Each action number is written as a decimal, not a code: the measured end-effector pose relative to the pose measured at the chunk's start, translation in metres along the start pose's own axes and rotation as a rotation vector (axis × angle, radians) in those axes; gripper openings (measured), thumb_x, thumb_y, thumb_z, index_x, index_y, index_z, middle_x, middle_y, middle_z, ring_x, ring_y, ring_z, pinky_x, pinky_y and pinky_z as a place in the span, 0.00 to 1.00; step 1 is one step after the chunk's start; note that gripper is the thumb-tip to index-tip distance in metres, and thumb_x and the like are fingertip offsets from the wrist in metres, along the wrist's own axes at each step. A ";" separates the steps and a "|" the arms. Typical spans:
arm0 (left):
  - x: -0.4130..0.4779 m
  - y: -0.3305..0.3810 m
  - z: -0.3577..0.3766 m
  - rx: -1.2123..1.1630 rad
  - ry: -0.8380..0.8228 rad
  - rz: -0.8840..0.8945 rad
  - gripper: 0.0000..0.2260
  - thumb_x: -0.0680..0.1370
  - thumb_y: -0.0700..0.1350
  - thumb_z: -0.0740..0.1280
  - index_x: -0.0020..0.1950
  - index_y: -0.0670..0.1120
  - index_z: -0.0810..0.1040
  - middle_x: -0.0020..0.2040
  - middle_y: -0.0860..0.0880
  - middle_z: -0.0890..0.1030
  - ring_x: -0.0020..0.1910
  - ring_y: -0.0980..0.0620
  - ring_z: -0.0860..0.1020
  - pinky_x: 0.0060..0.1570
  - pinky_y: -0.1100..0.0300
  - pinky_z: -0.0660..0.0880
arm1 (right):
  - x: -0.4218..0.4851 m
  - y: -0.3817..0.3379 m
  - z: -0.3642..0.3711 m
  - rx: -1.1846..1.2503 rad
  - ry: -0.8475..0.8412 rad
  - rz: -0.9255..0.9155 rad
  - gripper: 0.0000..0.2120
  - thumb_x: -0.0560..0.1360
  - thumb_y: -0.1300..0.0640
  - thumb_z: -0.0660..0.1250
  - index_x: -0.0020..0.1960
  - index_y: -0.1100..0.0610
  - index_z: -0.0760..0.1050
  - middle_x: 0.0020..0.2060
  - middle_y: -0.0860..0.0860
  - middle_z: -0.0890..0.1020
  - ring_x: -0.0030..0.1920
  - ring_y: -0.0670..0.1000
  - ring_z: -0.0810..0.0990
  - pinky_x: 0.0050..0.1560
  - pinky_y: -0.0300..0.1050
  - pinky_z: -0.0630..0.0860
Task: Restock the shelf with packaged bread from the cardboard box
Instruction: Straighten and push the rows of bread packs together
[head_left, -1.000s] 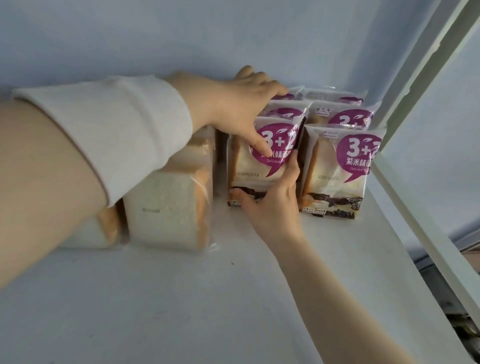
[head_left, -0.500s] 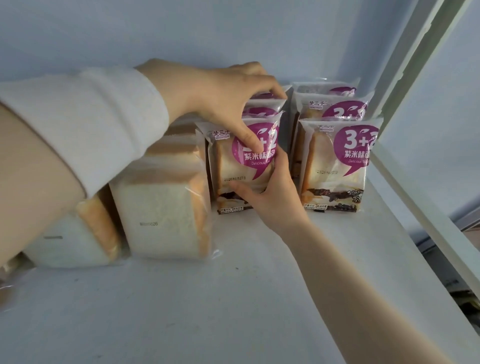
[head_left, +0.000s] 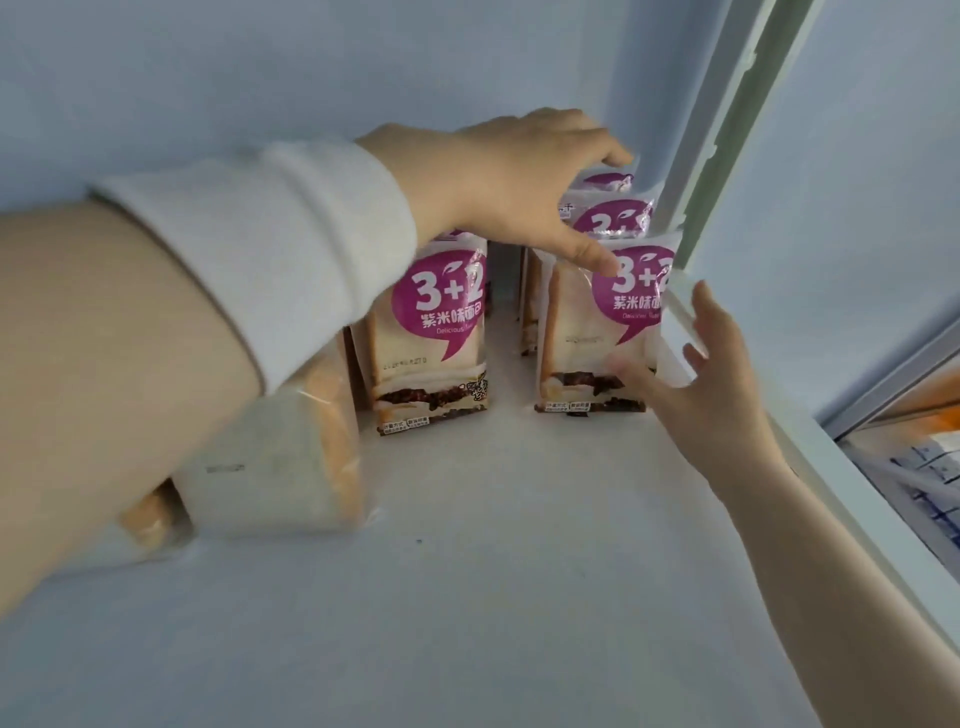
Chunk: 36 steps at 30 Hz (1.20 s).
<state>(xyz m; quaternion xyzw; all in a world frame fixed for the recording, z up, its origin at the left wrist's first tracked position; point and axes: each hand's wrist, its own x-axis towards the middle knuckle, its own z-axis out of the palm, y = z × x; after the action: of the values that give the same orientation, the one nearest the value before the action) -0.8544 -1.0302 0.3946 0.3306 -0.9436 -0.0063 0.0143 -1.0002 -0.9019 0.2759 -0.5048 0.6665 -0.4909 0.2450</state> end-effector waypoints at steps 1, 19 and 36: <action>0.008 0.002 0.005 0.026 -0.031 -0.003 0.47 0.59 0.73 0.59 0.73 0.51 0.59 0.71 0.48 0.65 0.69 0.47 0.64 0.63 0.51 0.62 | 0.009 0.003 0.002 0.025 -0.109 0.012 0.46 0.63 0.45 0.71 0.75 0.50 0.52 0.64 0.38 0.64 0.65 0.38 0.64 0.64 0.36 0.64; -0.050 -0.038 -0.001 0.071 -0.170 -0.234 0.59 0.49 0.74 0.63 0.73 0.61 0.35 0.76 0.54 0.38 0.70 0.59 0.36 0.65 0.55 0.40 | 0.053 0.011 0.016 0.302 -0.599 -0.086 0.38 0.66 0.53 0.73 0.69 0.48 0.55 0.57 0.42 0.76 0.58 0.40 0.76 0.57 0.37 0.76; -0.101 -0.004 0.021 0.348 0.101 -0.218 0.39 0.63 0.57 0.74 0.67 0.42 0.65 0.65 0.40 0.65 0.65 0.42 0.63 0.59 0.43 0.70 | 0.017 0.009 0.031 0.107 -0.262 -0.146 0.37 0.70 0.58 0.72 0.73 0.53 0.56 0.57 0.43 0.76 0.57 0.42 0.76 0.58 0.42 0.76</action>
<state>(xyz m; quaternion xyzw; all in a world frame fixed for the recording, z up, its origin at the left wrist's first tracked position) -0.7740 -0.9703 0.3715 0.4282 -0.8872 0.1718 0.0037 -0.9848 -0.9300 0.2581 -0.5980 0.5631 -0.4722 0.3200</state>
